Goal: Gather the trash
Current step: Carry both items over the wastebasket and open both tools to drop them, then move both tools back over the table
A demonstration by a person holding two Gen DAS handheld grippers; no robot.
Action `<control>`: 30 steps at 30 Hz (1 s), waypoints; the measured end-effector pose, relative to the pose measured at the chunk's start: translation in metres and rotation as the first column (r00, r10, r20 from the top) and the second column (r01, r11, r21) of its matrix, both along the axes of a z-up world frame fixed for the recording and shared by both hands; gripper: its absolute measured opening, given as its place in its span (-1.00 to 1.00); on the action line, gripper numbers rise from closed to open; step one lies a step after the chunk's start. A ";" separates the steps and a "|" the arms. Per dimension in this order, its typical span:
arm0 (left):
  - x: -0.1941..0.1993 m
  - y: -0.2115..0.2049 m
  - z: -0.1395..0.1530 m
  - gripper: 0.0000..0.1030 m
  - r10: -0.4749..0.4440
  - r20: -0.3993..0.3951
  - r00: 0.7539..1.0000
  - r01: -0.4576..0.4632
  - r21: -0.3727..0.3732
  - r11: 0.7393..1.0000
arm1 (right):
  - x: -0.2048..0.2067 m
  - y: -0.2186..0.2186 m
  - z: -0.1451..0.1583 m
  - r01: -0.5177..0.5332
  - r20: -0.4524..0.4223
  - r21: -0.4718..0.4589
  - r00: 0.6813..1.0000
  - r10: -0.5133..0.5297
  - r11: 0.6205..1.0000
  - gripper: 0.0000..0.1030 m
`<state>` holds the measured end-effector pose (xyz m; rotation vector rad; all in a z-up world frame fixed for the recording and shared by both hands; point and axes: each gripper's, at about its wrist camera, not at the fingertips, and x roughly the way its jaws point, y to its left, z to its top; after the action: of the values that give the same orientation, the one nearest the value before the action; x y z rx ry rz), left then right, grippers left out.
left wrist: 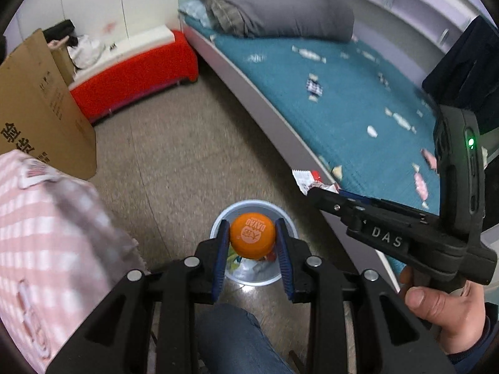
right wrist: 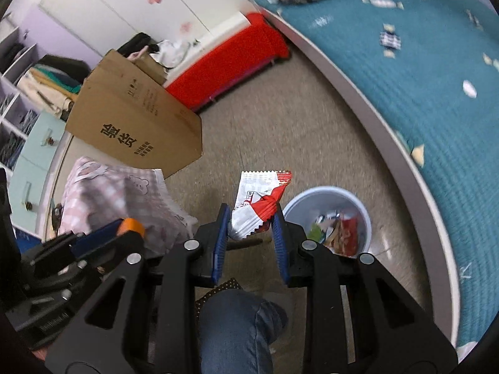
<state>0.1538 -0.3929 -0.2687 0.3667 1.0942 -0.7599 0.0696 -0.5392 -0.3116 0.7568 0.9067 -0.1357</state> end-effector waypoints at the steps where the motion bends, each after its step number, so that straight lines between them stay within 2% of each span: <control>1: 0.003 -0.006 -0.006 -0.44 -0.008 -0.011 1.000 0.008 0.014 1.000 | 0.003 -0.003 -0.007 0.002 -0.009 0.018 1.000 -0.002 1.000 -0.43; 2: 0.005 -0.011 -0.012 -0.43 -0.015 -0.022 1.000 0.016 0.030 0.999 | 0.006 -0.006 -0.013 0.006 -0.018 0.036 1.000 -0.006 0.999 -0.38; 3: 0.007 -0.012 -0.016 -0.33 -0.020 -0.030 0.999 0.021 0.040 0.999 | 0.007 -0.008 -0.017 0.013 -0.025 0.048 1.000 -0.012 0.999 -0.28; 4: 0.011 -0.016 -0.022 0.07 -0.021 -0.045 0.999 0.024 0.066 0.998 | 0.009 -0.011 -0.023 0.023 -0.036 0.062 0.999 -0.021 0.998 0.10; 6: 0.015 -0.018 -0.028 0.50 0.011 -0.020 1.000 -0.009 0.106 0.994 | 0.009 -0.018 -0.034 0.057 -0.062 0.076 0.997 -0.052 0.996 0.27; 7: 0.017 -0.017 -0.028 0.50 0.015 -0.005 1.000 -0.014 0.104 0.995 | 0.007 -0.021 -0.036 0.066 -0.066 0.080 0.996 -0.061 0.995 0.29; 11: 0.022 -0.013 -0.026 0.53 0.036 -0.003 0.999 -0.036 0.107 0.994 | 0.000 -0.027 -0.038 0.104 -0.079 0.076 0.992 -0.098 0.992 0.75; 13: 0.022 -0.010 -0.021 0.56 0.049 0.003 0.999 -0.049 0.093 0.994 | -0.004 -0.029 -0.036 0.123 -0.085 0.068 0.989 -0.117 0.990 0.88; 19: 0.015 0.003 0.012 0.57 0.069 0.058 0.996 -0.070 0.012 0.997 | -0.012 -0.029 -0.013 0.162 -0.075 0.015 0.984 -0.160 0.987 0.88; 30: -0.004 0.046 0.086 0.57 0.115 0.178 0.977 -0.094 -0.120 0.988 | -0.006 0.009 0.081 0.112 0.077 -0.099 0.992 -0.104 0.989 0.88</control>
<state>0.1501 -0.3468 -0.1826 0.2766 0.8856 -0.6763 0.0635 -0.5303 -0.2310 0.7104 0.7852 -0.2481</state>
